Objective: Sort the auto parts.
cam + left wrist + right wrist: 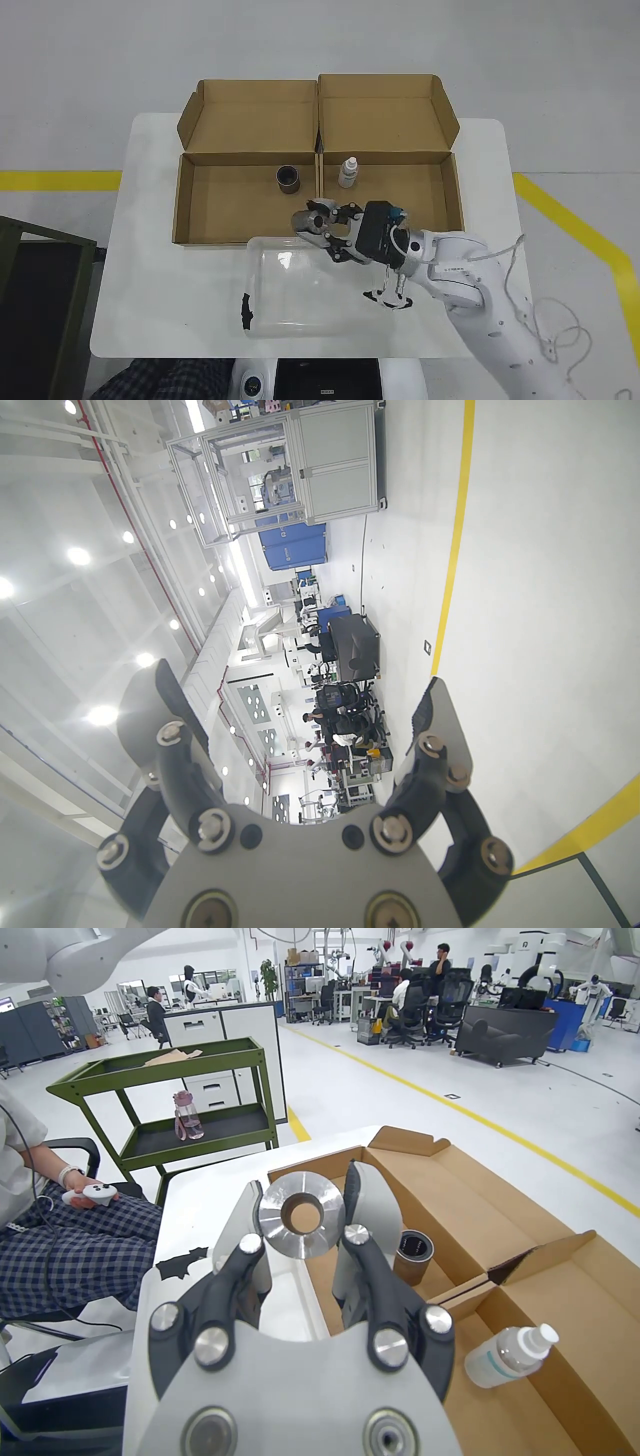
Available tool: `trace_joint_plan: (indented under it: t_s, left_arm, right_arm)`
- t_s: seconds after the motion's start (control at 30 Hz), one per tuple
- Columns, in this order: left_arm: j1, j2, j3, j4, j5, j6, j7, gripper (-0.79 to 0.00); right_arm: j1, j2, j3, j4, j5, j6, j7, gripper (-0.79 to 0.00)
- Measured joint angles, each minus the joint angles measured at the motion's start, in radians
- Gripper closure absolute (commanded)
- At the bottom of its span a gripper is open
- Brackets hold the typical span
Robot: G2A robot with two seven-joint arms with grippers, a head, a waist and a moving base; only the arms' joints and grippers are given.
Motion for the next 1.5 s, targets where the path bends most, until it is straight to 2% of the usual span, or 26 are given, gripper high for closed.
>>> trace_joint_plan:
  t_s: [0.2,0.47,0.9,1.5]
  left_arm:
    - [0.000,0.000,0.000,0.000,0.000,0.000,0.000,-0.785]
    - [0.000,0.000,0.000,0.000,0.000,0.000,0.000,-0.785]
    - [0.000,0.000,0.000,0.000,0.000,0.000,0.000,-0.785]
    - [0.000,0.000,0.000,0.000,0.000,0.000,0.000,-0.785]
  right_arm:
    - [0.068,-0.014,-0.050,0.061,-0.012,0.046,0.011,0.000]
    - [0.169,-0.035,-0.130,0.128,-0.075,0.114,0.108,0.000]
    - [0.370,-0.094,-0.293,0.333,-0.085,0.140,0.243,0.000]
    - [0.530,-0.174,-0.436,0.559,-0.067,0.151,0.380,0.000]
